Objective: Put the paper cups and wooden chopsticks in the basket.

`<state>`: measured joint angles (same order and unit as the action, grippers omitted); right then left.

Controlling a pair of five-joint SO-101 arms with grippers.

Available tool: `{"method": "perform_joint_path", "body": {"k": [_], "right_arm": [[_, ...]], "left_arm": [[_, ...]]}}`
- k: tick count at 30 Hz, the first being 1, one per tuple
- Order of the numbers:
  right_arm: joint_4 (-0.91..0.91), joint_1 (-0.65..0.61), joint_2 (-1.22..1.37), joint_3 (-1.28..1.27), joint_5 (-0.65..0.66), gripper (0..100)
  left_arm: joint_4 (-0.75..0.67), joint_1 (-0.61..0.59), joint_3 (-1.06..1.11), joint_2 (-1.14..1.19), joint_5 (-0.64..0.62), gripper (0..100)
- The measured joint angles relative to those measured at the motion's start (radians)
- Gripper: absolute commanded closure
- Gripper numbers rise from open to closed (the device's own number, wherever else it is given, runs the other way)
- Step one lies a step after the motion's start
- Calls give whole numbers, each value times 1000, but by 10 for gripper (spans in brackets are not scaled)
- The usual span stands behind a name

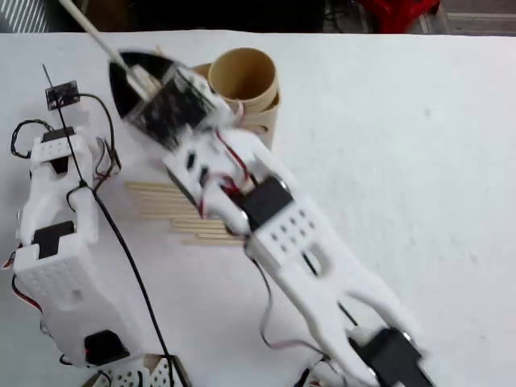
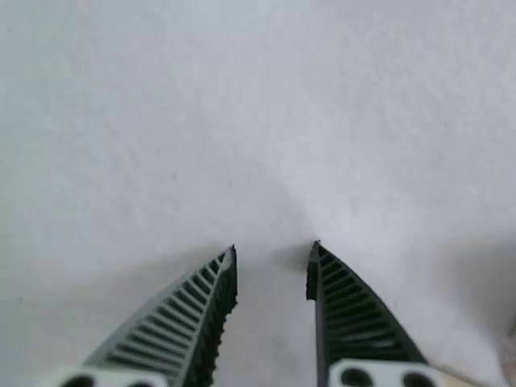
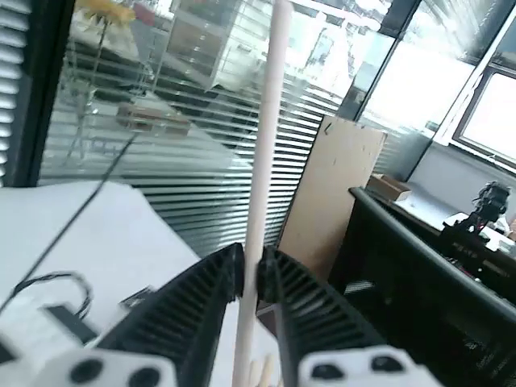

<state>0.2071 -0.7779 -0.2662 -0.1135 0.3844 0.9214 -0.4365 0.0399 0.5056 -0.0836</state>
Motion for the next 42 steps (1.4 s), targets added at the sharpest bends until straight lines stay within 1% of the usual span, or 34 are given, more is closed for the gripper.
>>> {"method": "perform_joint_path", "body": {"k": [5, 9, 11, 13, 16, 19, 21, 25, 30, 35, 37, 39, 42], "right_arm": [[2, 58, 181, 213, 0, 981], [38, 95, 252, 249, 0, 980], [54, 104, 269, 249, -5, 959], [55, 110, 273, 249, -44, 903], [55, 123, 273, 250, -141, 833], [57, 133, 273, 250, -201, 839], [101, 135, 273, 255, -213, 854], [284, 135, 264, 259, -219, 868], [641, 137, 147, 259, -219, 868], [1040, 133, -3, 261, -209, 872], [1175, 107, -29, 261, -130, 868], [1269, 68, -32, 242, -14, 868], [1300, 35, -28, 124, 157, 868]], "left_arm": [[0, 0, 0, 0, 0, 842], [0, 0, 0, 0, 0, 842], [0, 0, 0, 0, 0, 842], [0, 0, 0, 0, 0, 842], [0, 0, 0, 0, 0, 842], [0, 0, 0, 0, 0, 842], [0, 0, 0, 0, 0, 842], [0, 0, 0, 0, 0, 842], [0, 0, 0, 0, 0, 842], [0, 0, 0, 0, 0, 842], [0, 0, 0, 0, 0, 842], [0, 0, 0, 0, 0, 842], [0, 0, 0, 0, 0, 842]]}}
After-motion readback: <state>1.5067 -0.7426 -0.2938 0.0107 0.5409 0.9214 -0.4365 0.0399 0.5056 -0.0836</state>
